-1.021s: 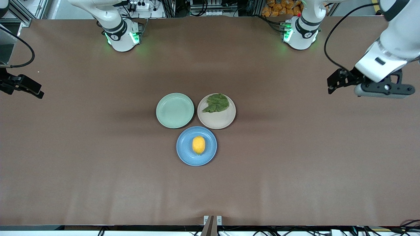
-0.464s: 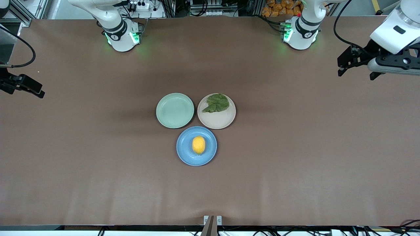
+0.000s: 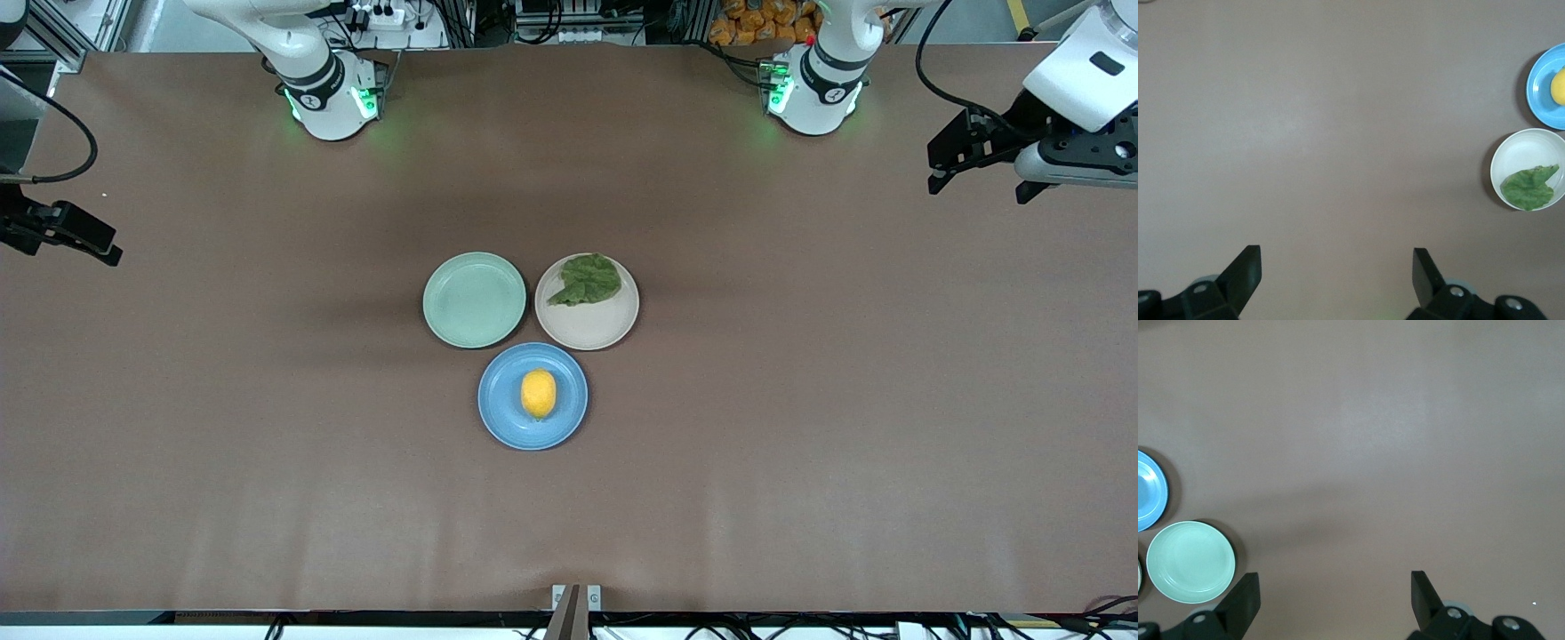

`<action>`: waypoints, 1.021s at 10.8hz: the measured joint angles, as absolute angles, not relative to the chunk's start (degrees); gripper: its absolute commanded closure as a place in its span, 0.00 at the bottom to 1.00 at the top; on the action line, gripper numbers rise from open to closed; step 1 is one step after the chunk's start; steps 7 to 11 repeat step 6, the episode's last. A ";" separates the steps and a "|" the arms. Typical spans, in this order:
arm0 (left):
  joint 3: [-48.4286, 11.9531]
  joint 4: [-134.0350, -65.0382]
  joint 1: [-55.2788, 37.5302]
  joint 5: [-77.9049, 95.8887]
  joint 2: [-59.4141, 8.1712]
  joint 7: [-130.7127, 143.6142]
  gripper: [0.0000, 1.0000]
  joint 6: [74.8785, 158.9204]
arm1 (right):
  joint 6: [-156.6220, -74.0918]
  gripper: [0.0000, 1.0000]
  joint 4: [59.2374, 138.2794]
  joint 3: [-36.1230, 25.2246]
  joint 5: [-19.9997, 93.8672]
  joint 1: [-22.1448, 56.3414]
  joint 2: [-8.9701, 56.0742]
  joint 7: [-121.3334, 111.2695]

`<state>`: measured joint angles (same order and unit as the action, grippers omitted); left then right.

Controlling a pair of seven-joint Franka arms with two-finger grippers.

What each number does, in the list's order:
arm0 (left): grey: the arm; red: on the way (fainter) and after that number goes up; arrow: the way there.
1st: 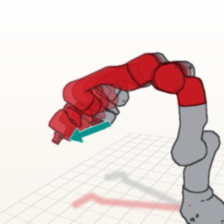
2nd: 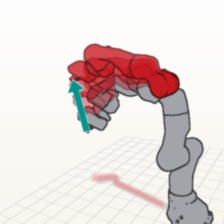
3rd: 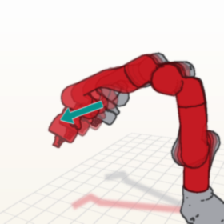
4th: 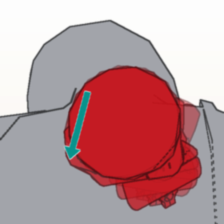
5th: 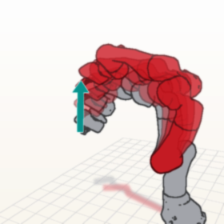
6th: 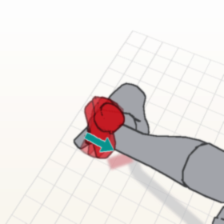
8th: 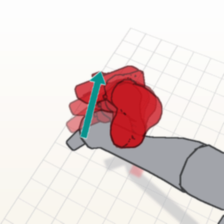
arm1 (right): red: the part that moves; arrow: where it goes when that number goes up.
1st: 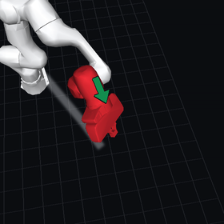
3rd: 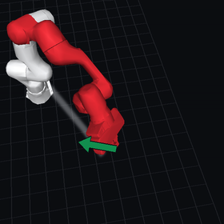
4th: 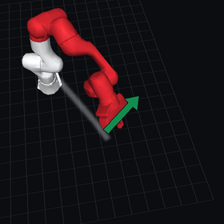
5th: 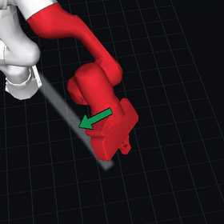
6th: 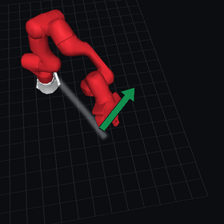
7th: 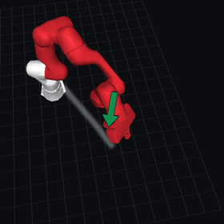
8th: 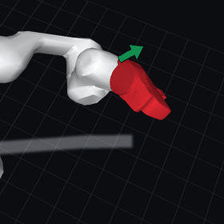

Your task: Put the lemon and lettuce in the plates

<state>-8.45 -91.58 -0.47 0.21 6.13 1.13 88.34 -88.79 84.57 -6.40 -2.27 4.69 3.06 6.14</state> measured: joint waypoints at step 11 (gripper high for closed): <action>-8.45 -90.43 -0.48 0.21 6.13 1.13 0.00 84.22 | -88.69 0.00 84.57 -6.35 -2.27 4.76 3.06 6.14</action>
